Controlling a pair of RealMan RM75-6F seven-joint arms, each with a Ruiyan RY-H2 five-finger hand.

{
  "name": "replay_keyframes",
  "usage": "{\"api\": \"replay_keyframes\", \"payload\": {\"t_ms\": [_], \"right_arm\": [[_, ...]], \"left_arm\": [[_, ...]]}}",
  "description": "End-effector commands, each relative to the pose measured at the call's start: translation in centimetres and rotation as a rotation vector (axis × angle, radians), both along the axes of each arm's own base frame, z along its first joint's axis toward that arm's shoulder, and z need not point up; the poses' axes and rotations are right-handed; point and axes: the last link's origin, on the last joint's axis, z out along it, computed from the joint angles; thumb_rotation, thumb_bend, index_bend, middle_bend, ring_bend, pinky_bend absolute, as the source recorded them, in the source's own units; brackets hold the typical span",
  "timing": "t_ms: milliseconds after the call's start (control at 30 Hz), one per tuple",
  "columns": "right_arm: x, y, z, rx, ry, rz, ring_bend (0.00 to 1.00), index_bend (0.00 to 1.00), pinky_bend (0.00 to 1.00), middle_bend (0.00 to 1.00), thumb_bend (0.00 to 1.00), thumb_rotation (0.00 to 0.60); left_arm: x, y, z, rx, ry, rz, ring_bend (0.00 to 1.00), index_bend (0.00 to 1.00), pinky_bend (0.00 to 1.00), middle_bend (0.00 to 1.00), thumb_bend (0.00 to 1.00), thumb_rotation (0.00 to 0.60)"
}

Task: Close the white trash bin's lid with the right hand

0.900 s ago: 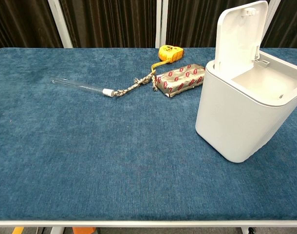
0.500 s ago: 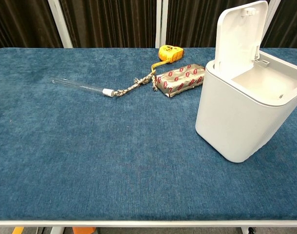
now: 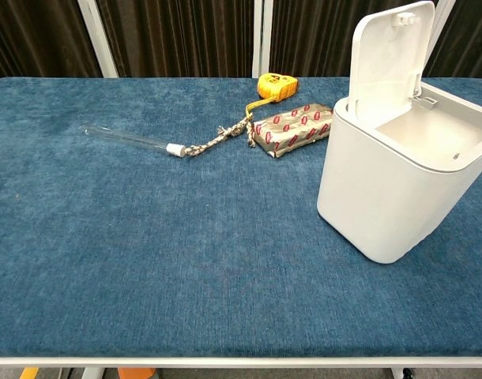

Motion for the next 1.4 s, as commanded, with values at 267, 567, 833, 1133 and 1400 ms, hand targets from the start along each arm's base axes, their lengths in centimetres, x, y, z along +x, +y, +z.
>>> {"api": "replay_keyframes", "payload": {"t_ms": [267,567,833,1133,1400], "right_arm": [[7.4,-4.5,-2.7,0.159,0.079,0.054,0.00,0.00,0.00,0.00,1.00,0.600],[8.4,-5.1,-4.6,0.217,0.102,0.032,0.00,0.00,0.00,0.08,1.00,0.600],[7.7,-4.4,-4.4,0.227,0.112,-0.003,0.08,0.01,0.11,0.18,1.00,0.600],[6.4,-3.4,-3.6,0.225,0.115,-0.024,0.14,0.08,0.20,0.23,1.00,0.600],[4.9,-1.7,-3.2,0.232,0.111,-0.025,0.16,0.11,0.22,0.25,1.00,0.600]], "left_arm": [[-0.3,0.0,0.0,-0.003,-0.005,0.012,0.02,0.11,0.15,0.11,0.00,0.600],[-0.5,0.0,0.1,-0.008,-0.006,0.019,0.02,0.11,0.15,0.11,0.00,0.600],[-0.4,0.0,-0.1,-0.011,-0.006,0.015,0.02,0.11,0.15,0.11,0.00,0.600],[-0.1,0.1,0.0,-0.008,0.001,0.007,0.02,0.11,0.15,0.11,0.00,0.600],[-0.1,0.1,0.0,-0.012,0.003,0.006,0.02,0.11,0.15,0.11,0.00,0.600]]}}
